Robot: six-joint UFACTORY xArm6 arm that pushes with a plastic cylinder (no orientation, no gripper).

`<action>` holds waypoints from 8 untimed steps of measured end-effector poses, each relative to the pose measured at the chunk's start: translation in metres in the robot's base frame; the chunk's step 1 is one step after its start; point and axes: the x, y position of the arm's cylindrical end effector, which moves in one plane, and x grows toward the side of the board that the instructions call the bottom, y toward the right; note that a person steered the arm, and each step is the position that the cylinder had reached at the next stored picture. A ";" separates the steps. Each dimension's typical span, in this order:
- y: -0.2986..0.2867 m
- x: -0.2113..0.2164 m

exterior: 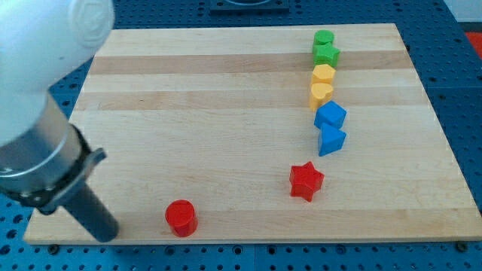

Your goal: Group up the red blocks at the bottom center of the board

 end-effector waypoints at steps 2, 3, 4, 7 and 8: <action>0.085 -0.001; 0.152 0.000; 0.209 -0.009; 0.281 -0.049; 0.298 -0.052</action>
